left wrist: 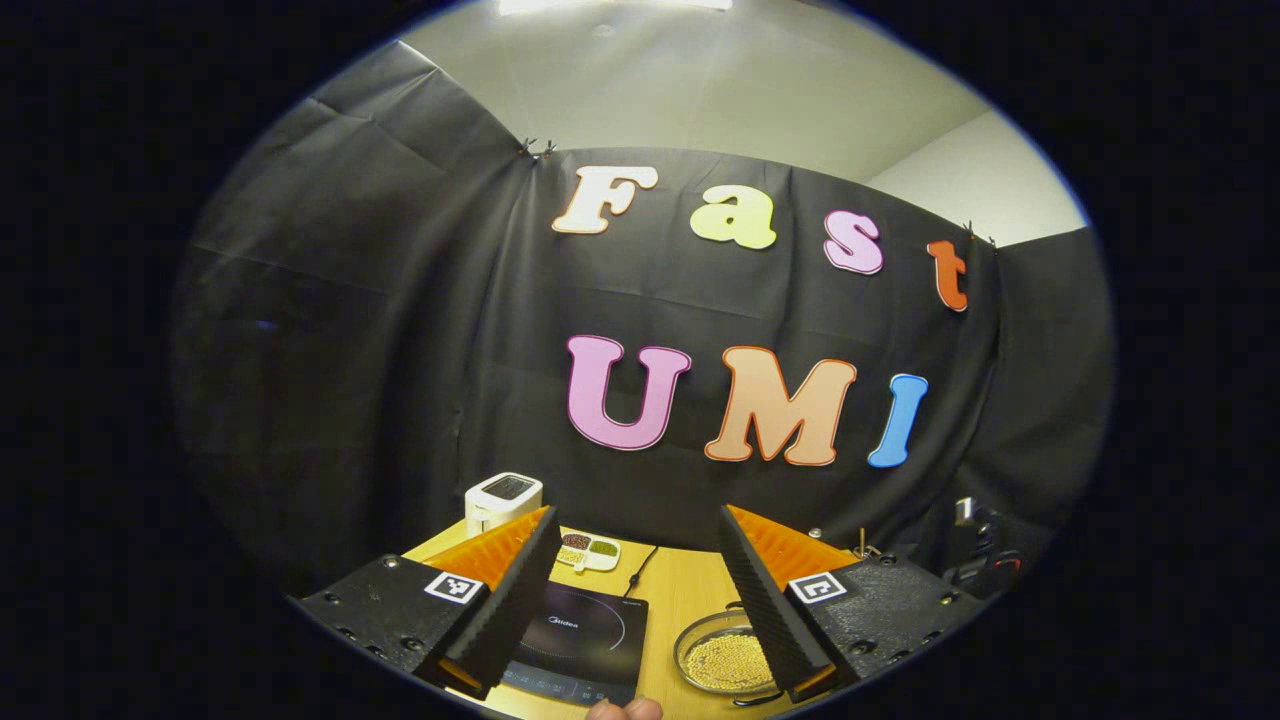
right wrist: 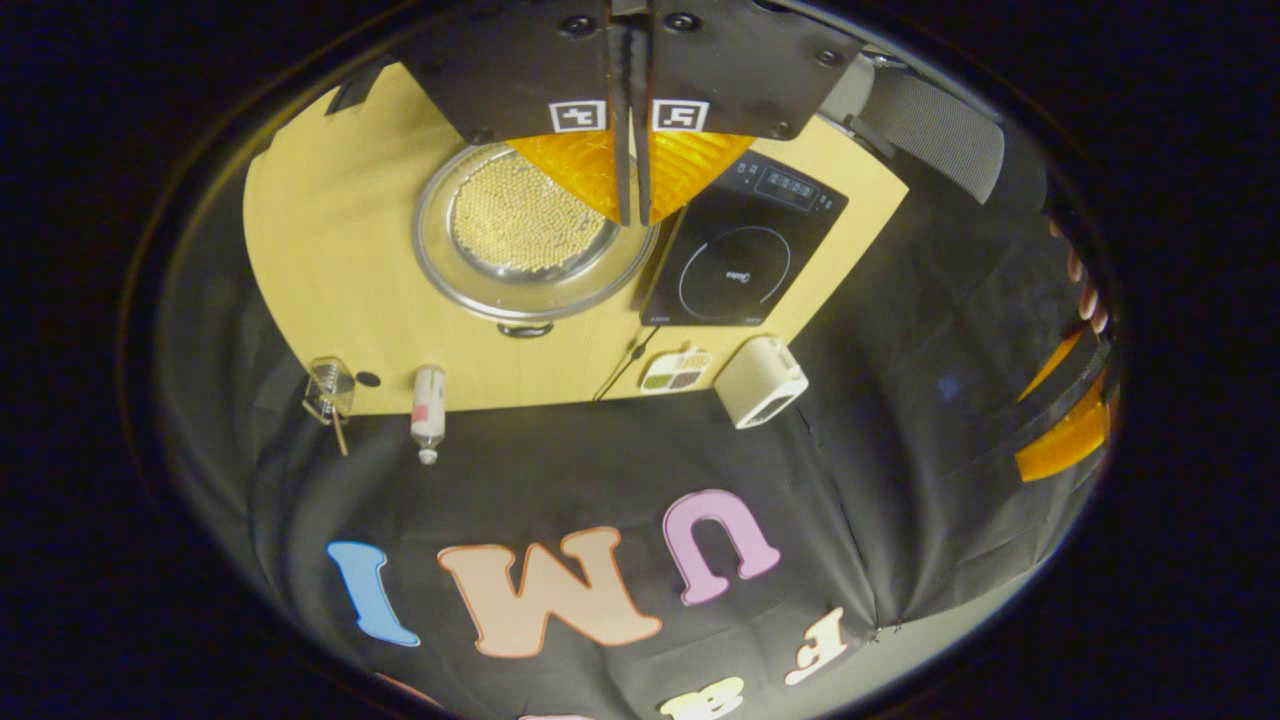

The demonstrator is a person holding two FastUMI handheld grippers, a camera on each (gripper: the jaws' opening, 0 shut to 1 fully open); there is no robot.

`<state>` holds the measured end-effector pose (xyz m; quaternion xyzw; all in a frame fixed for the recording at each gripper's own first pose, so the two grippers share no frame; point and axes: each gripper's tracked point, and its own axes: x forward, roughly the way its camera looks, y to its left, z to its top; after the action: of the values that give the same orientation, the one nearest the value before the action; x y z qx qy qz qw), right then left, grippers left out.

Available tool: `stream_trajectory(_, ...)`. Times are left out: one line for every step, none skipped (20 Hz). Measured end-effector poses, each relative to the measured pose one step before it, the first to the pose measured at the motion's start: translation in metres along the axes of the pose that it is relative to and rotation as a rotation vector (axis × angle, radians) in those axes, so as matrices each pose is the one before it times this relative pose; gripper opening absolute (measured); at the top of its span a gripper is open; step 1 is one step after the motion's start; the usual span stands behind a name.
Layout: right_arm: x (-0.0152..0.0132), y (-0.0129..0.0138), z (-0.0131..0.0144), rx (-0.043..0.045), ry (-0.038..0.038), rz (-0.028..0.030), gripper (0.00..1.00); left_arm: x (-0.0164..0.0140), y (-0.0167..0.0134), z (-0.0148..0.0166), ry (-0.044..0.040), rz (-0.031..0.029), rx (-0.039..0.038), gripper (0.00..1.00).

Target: First push the handle of the pot to place it horizontally, then grasp the pot with both hands and set it on the induction cooktop.

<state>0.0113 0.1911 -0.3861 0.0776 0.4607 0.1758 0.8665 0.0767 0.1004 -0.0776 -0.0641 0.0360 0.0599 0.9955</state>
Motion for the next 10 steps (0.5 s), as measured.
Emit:
stream_trajectory(0.00731,-0.00038,-0.01047,-0.00153,0.03643,0.00387,0.02,0.00009,0.00351,-0.00006,-0.00089,0.01049,-0.00296,0.95)
stream_trajectory(0.00601,0.00041,-0.00899,-0.00382,0.02592,0.00265,0.03,-0.00023,0.00296,0.00077,-0.00098,0.00989,-0.00399,0.95)
stream_trajectory(0.00668,-0.00042,-0.0078,-0.00992,0.02561,0.00026,0.03,-0.00174,0.00316,-0.00018,-0.00225,0.00816,-0.00261,0.95)
stream_trajectory(0.00464,0.00115,-0.01024,-0.01189,0.02455,0.00375,0.02,-0.00116,0.00293,0.0013,-0.00361,0.00927,-0.0013,0.95)
stream_trajectory(0.00574,0.00026,-0.00699,-0.01164,0.02467,0.00388,0.02,-0.00033,0.00202,0.00072,-0.00196,0.00748,-0.00183,0.95)
stream_trajectory(0.00407,-0.00018,-0.01044,-0.0073,0.02577,0.00205,0.03,-0.00048,0.00263,-0.00074,-0.00033,0.00802,-0.00137,0.92)
stream_trajectory(0.00594,-0.00007,-0.00679,0.00474,0.02362,0.00197,0.03,-0.00149,0.00318,0.00078,-0.00125,0.0091,-0.00307,0.92)
stream_trajectory(0.00689,-0.00068,-0.00742,0.00781,0.02235,0.00082,0.03,-0.00067,0.00254,-0.0001,-0.00101,0.00833,-0.00568,0.92)
stream_trajectory(0.00646,-0.00061,-0.00731,0.00089,0.0226,-0.00164,0.03,-0.00147,0.00205,-0.00041,0.00066,0.00626,-0.00689,0.92)
stream_trajectory(0.00612,-0.00064,-0.00858,-0.00804,0.02512,-0.00229,0.03,-0.00125,0.0011,-0.00127,0.00242,0.00417,-0.00553,0.92)
